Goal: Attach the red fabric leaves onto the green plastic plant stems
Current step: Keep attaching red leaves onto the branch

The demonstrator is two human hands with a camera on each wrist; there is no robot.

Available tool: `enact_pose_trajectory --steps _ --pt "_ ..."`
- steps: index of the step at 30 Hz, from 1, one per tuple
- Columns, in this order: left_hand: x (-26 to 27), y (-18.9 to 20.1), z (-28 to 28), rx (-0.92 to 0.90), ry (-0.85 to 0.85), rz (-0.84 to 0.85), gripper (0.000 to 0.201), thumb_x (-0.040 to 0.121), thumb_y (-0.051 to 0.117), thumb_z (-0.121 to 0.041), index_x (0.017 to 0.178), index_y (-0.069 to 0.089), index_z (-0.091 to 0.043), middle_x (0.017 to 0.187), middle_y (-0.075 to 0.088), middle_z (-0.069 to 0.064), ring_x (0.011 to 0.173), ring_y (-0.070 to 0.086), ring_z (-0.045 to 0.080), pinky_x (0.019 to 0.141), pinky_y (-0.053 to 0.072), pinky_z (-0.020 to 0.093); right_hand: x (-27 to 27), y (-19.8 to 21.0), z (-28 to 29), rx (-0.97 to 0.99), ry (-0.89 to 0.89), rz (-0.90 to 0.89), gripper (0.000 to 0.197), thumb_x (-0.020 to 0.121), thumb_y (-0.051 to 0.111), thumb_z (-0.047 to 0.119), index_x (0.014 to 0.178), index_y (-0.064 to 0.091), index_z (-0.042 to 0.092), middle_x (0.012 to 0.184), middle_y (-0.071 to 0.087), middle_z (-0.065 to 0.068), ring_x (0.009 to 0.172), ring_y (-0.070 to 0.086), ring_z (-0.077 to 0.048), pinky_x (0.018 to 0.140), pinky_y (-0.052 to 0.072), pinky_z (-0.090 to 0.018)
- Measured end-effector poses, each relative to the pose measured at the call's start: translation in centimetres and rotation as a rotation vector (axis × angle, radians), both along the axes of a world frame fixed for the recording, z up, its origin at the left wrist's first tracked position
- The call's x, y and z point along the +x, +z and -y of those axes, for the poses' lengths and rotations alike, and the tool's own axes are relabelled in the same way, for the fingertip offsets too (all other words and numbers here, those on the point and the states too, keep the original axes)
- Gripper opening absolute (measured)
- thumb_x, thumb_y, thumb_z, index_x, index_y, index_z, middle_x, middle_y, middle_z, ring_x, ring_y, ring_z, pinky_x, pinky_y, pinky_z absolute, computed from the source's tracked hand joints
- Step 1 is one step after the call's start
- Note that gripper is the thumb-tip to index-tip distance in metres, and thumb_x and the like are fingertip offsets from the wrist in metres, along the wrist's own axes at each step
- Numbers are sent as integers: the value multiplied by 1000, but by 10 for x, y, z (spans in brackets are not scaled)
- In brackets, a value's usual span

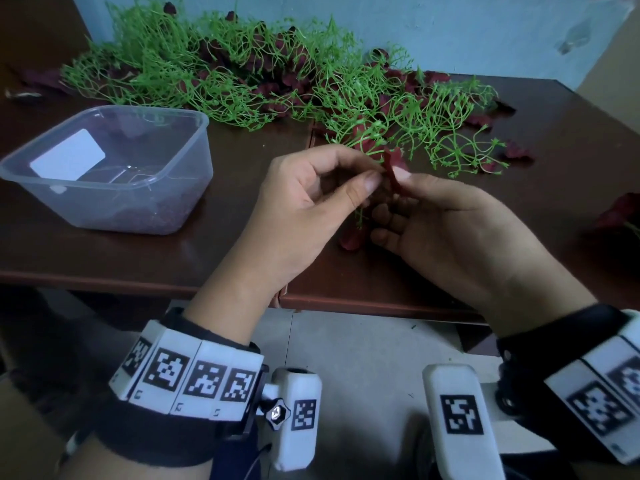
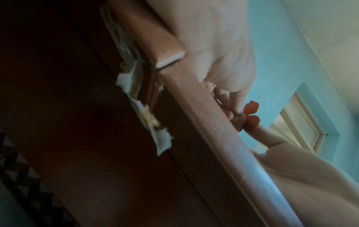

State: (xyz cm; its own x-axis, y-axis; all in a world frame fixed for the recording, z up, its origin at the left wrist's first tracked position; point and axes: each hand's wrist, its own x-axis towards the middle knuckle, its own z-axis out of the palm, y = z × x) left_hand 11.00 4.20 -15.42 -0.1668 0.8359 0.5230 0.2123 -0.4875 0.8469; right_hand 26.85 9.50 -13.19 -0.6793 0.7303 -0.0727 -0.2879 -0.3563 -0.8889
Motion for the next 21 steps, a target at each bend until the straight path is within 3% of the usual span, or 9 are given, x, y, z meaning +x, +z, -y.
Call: enact_pose_trajectory --steps 3,6,9,15,18,21 --pt "0 -1 -1 -4 11 21 8 95 69 -5 101 73 -6 98 75 14 92 69 17 85 56 32 2 1 1 109 -79 49 10 81 62 21 79 67 13 72 61 0 66 56 -12 62 48 -25" --pt "0 0 -1 -21 2 27 9 94 70 -8 97 73 -17 94 75 6 90 69 14 85 57 31 4 0 2 196 -148 73 11 82 64 20 83 67 9 74 64 -4 67 59 -14 60 47 -24" --pt "-1 -1 -3 -16 -16 27 12 92 71 -5 95 73 -17 90 74 -2 87 69 11 83 56 28 5 -2 2 258 -202 115 12 82 67 20 86 69 9 83 68 -10 76 61 -19 64 46 -25" --pt "-1 -2 -6 37 17 9 25 84 77 3 99 75 -16 93 77 -1 91 73 10 85 56 25 7 -2 0 304 -227 179 7 82 73 20 83 72 13 83 67 -10 80 58 -23 73 41 -35" --pt "0 -3 -6 55 12 -18 29 85 74 5 104 74 -17 96 76 -5 95 72 7 89 54 22 7 -4 -1 344 -264 226 13 80 71 26 81 75 14 79 69 -9 76 60 -24 75 40 -42" --pt "-1 -2 -8 69 8 -39 29 87 71 9 109 72 -9 98 74 3 97 71 8 89 53 21 6 -5 -1 409 -298 273 15 84 70 27 77 76 16 76 71 -8 67 67 -27 72 42 -42"
